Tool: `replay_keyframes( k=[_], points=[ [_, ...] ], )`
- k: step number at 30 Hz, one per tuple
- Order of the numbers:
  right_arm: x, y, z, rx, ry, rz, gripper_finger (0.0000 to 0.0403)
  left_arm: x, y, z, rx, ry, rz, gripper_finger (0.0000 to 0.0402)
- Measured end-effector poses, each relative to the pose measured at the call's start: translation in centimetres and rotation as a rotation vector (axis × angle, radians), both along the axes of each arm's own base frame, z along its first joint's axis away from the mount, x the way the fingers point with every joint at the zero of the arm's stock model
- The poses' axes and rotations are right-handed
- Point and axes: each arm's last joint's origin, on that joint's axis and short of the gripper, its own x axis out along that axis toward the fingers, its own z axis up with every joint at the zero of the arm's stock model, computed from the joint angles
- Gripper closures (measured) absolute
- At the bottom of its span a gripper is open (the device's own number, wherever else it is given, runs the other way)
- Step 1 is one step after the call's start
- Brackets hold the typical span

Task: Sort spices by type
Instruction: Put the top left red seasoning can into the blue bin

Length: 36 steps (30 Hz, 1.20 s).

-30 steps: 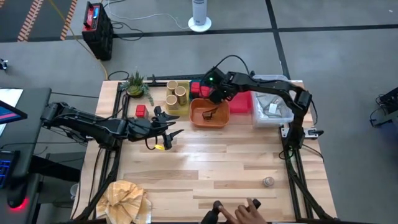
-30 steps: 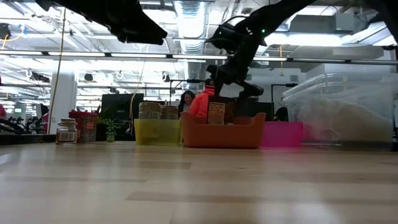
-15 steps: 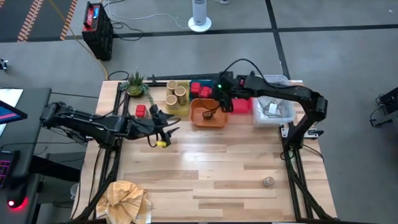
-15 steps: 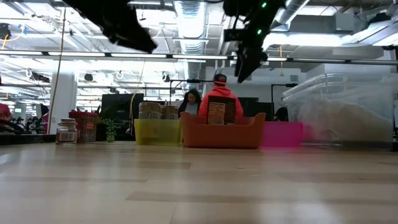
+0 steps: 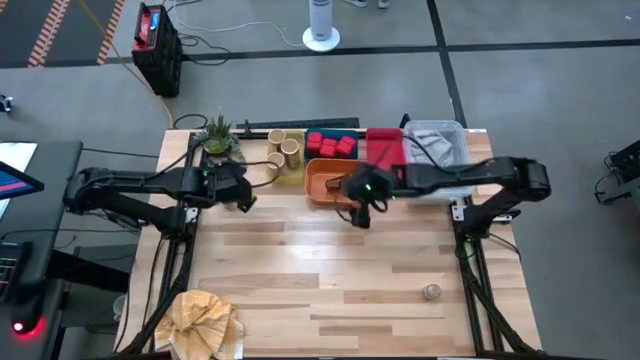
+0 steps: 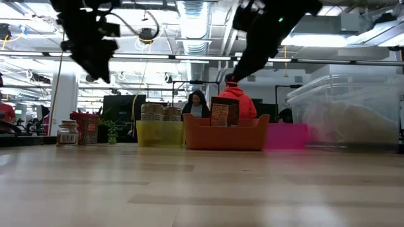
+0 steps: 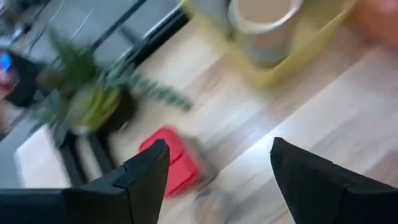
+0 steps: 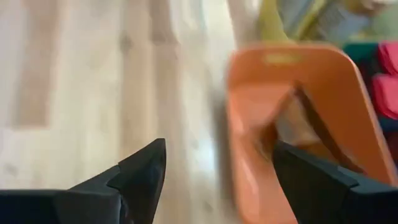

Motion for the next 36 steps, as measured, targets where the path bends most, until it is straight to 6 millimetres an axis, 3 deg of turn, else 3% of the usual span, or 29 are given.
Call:
replay_keyframes(
  k=[14, 23, 30, 36],
  points=[
    [-1.6, 8.2, -3.2, -0.023, -0.204, 0.083, 0.0088, -1.5, 3.7, -0.4, -0.168, 0.005, 0.220, 0.0136],
    [-1.3, 9.4, -3.7, -0.016, -0.361, 0.133, 0.0088, -2.4, 6.7, -1.7, -0.348, -0.070, 0.260, 0.0136],
    [-1.0, 9.7, -4.3, 0.009, -0.353, 0.120, 0.0088, -3.5, 8.4, -1.8, -0.340, -0.035, 0.286, 0.0132],
    [-0.8, 9.8, -4.7, 0.017, -0.349, 0.115, 0.0088, -3.6, 9.4, -2.2, -0.350, -0.028, 0.316, 0.0105]
  ],
)
